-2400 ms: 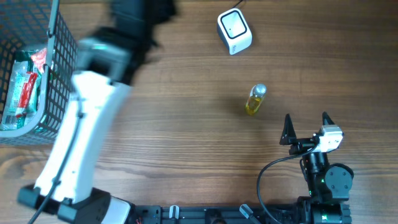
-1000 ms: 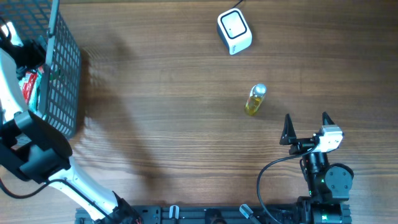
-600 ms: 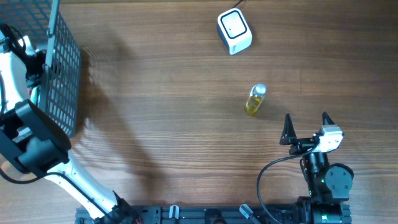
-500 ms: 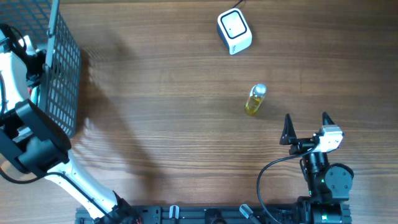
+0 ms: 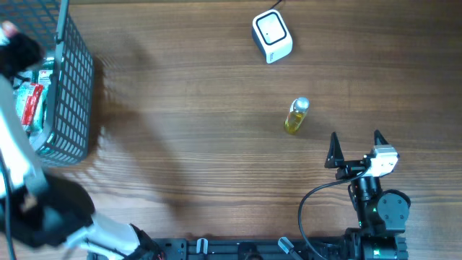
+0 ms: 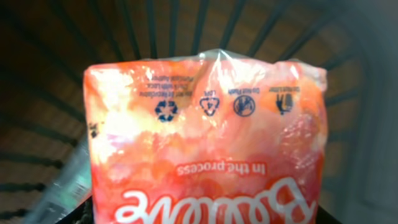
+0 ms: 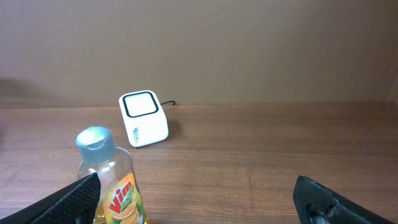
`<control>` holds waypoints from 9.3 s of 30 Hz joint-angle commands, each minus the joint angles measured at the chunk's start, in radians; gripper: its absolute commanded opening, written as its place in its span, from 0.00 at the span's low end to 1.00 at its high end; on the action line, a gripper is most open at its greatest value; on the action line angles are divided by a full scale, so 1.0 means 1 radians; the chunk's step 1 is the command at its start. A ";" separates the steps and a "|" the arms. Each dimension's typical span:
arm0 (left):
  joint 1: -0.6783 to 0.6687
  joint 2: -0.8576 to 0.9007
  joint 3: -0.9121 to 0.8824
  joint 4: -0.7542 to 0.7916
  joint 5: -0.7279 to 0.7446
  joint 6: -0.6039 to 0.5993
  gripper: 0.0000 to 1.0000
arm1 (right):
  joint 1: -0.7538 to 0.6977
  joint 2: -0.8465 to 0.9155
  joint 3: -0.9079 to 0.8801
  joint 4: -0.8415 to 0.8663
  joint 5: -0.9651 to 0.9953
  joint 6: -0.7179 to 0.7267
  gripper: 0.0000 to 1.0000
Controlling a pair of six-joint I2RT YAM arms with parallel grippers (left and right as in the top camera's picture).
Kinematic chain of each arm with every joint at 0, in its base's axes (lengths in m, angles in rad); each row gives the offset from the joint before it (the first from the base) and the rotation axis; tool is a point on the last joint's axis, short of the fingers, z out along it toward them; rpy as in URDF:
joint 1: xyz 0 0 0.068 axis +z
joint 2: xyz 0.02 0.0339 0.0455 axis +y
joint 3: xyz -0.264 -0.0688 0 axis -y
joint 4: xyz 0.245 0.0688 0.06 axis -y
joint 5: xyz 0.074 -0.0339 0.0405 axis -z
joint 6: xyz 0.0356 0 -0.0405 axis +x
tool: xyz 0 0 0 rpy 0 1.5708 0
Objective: Scan the item barcode
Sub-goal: 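Reach into the basket and grasp the orange snack pack, left gripper, then place the orange snack pack beside the soap bottle, then grasp the green 3M package and red stick pack in the basket, then lay the green package and red stick on the table left of the snack, then retract the left gripper back over the basket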
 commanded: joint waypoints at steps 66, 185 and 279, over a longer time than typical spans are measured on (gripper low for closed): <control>-1.375 0.087 -0.563 0.229 -0.274 -0.707 0.64 | -0.003 -0.002 -0.001 0.003 0.010 0.012 1.00; 0.156 -0.352 -0.193 0.337 0.139 0.215 0.15 | -0.003 -0.002 -0.001 0.003 0.010 0.012 1.00; -0.126 -0.434 -0.435 -0.216 -0.108 -0.152 0.10 | -0.003 -0.002 -0.001 0.003 0.010 0.012 1.00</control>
